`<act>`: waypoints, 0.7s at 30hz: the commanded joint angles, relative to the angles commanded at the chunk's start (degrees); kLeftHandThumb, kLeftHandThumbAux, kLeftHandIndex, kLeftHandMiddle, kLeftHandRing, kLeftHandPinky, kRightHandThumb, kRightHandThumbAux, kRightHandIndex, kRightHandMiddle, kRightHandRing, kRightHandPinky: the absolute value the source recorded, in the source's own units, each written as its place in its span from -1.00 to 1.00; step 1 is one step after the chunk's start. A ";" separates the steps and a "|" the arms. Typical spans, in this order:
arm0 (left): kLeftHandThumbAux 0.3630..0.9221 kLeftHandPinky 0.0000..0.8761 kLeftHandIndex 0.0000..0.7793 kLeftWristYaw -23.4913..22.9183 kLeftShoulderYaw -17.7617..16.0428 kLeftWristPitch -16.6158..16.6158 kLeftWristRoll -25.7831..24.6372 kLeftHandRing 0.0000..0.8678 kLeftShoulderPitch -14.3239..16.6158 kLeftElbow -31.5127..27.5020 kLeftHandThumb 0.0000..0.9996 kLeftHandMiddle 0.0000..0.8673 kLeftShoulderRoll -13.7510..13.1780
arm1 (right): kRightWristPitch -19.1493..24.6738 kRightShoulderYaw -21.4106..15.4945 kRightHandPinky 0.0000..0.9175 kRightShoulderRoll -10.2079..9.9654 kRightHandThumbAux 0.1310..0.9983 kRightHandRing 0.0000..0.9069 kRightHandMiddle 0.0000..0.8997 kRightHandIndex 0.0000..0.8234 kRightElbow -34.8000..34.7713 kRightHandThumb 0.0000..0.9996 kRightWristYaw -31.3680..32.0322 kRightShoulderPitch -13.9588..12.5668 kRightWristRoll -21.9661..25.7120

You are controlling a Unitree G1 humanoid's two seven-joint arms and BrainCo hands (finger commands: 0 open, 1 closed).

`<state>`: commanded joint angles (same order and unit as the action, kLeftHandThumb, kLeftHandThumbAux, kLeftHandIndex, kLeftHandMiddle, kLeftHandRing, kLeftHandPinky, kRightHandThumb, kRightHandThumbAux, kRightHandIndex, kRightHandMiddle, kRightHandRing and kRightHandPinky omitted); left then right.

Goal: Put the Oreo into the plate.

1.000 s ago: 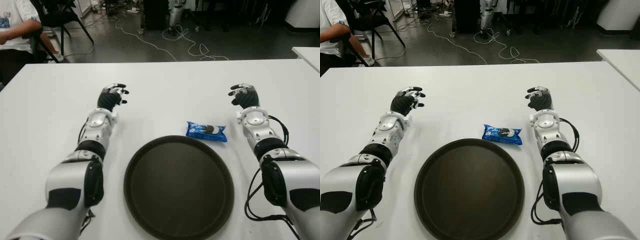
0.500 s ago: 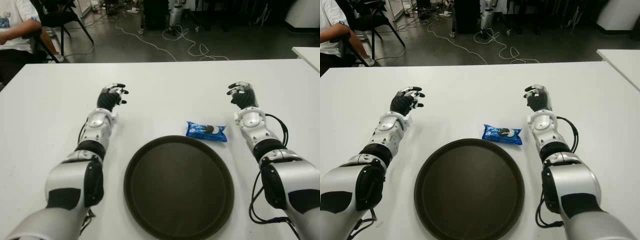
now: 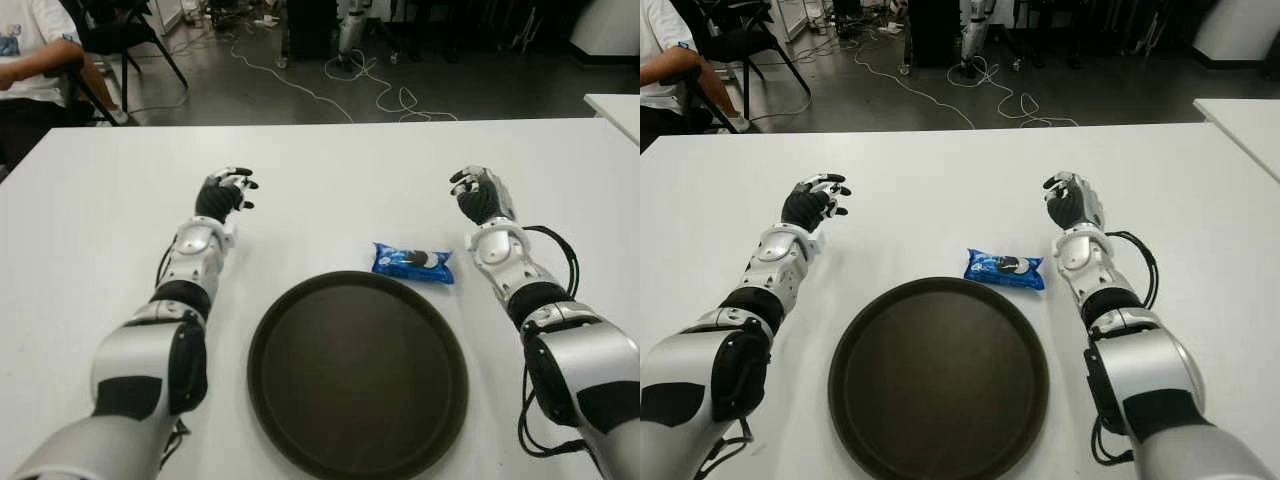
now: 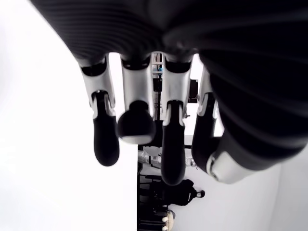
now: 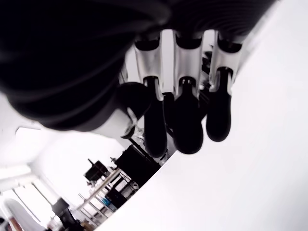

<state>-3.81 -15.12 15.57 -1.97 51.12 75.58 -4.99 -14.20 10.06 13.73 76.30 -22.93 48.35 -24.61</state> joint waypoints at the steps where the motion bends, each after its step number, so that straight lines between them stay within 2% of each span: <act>1: 0.09 0.87 0.04 -0.09 -0.11 -0.05 -0.13 0.93 0.00 0.00 0.70 0.22 0.01 | -0.15 0.70 0.42 0.23 0.26 0.48 0.20 -0.01 0.02 0.69 0.48 0.02 -0.59; 5: 0.09 0.87 0.03 -0.49 -0.46 -0.13 -0.56 0.93 -0.05 -0.04 0.70 0.21 0.04 | -0.90 2.51 0.31 0.95 0.28 0.38 0.19 -0.05 0.04 0.67 2.63 0.13 -2.08; 11: 0.09 0.89 0.04 -0.88 -0.41 -0.15 -0.50 0.92 -0.16 -0.01 0.70 0.20 -0.01 | -1.92 4.35 0.15 1.66 0.30 0.17 0.07 -0.04 -0.54 0.65 5.57 0.82 -3.27; 13: 0.09 0.90 0.04 -1.08 -0.31 -0.28 -0.41 0.94 -0.18 0.02 0.70 0.22 -0.08 | -1.94 4.86 -0.06 1.54 0.37 -0.05 -0.12 -0.02 -1.17 0.46 6.29 1.26 -3.47; 17: 0.08 0.90 0.04 -1.46 -0.36 -0.41 -0.50 0.95 -0.17 0.01 0.70 0.22 -0.13 | -1.87 5.22 -0.27 1.53 0.40 -0.26 -0.31 -0.02 -2.08 0.36 7.37 1.74 -3.40; 18: 0.08 0.90 0.04 -1.65 -0.43 -0.44 -0.60 0.95 -0.16 0.00 0.70 0.22 -0.14 | -1.83 5.45 -0.37 1.55 0.45 -0.36 -0.39 -0.20 -2.54 -0.13 7.86 1.94 -3.49; 19: 0.09 0.90 0.04 -1.77 -0.49 -0.45 -0.67 0.95 -0.16 -0.01 0.70 0.22 -0.15 | -1.79 5.61 -0.49 1.58 0.46 -0.46 -0.48 -0.35 -2.88 -0.44 8.18 2.05 -3.56; 21: 0.09 0.90 0.04 -1.98 -0.56 -0.45 -0.79 0.94 -0.17 -0.03 0.70 0.22 -0.15 | -1.45 6.29 -0.65 1.73 0.44 -0.59 -0.60 -0.51 -3.35 -0.72 8.73 2.23 -4.11</act>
<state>-5.79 -15.68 15.12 -2.76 50.95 75.55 -5.15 -15.65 16.35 15.47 72.95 -14.20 50.58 -28.72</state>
